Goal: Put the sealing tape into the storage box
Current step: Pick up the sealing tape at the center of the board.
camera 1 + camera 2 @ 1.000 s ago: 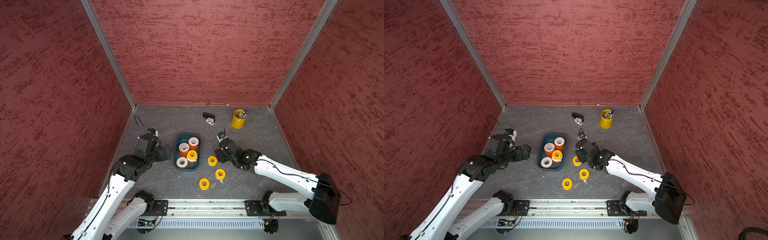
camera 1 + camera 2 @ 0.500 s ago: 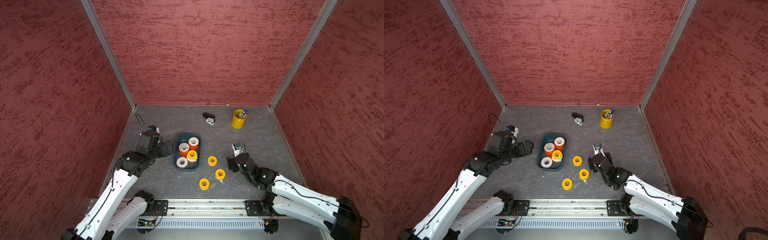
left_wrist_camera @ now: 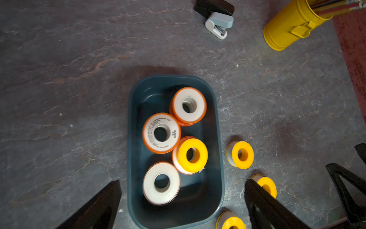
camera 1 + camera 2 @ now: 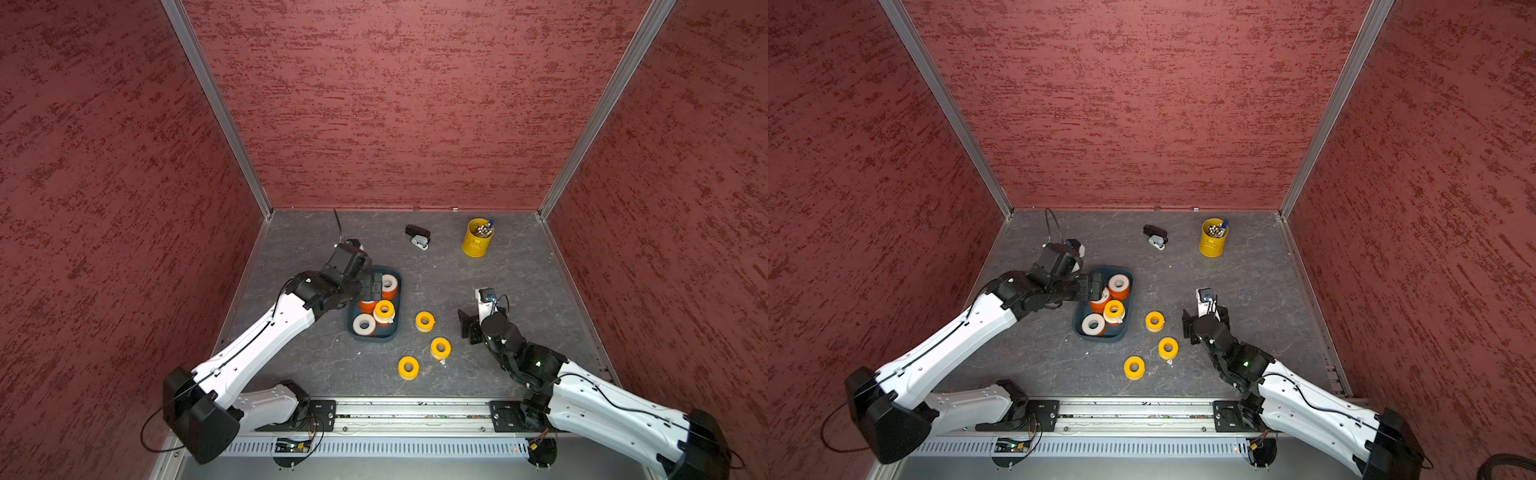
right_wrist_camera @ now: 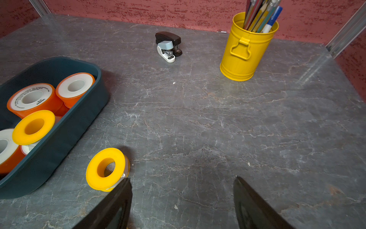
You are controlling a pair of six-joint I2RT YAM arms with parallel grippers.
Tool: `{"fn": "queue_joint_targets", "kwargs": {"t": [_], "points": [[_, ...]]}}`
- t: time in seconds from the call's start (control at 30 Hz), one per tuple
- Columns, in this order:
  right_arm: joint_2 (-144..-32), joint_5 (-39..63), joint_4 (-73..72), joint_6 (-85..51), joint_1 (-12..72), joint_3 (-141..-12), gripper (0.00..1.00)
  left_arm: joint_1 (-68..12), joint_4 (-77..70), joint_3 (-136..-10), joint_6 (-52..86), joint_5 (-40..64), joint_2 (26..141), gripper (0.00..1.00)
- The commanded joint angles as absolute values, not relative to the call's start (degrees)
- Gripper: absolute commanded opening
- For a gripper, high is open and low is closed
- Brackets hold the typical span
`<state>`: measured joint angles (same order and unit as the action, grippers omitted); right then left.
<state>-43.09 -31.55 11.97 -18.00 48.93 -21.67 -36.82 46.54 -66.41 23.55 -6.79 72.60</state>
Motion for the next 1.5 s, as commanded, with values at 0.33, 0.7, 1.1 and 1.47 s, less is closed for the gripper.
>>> {"fn": "queue_joint_targets", "kwargs": {"t": [0.33,0.7,1.1,1.47], "points": [[-45.97,-33.91,9.50,-17.49,48.69,-22.59,0.81,-48.79,47.65,-89.70,20.19,-6.86,102.85,0.99],[-45.67,-33.44,8.97,-17.22,48.69,-22.24,0.82,-52.34,52.40,-98.71,21.73,-5.93,116.91,0.97],[-45.94,-33.66,9.23,-17.44,48.67,-22.47,0.83,-54.92,53.53,-97.75,23.69,-5.16,122.35,0.95],[-46.65,-33.17,9.14,-17.32,48.70,-22.68,0.83,-56.24,54.65,-94.09,26.84,-5.95,121.84,0.91]]}}
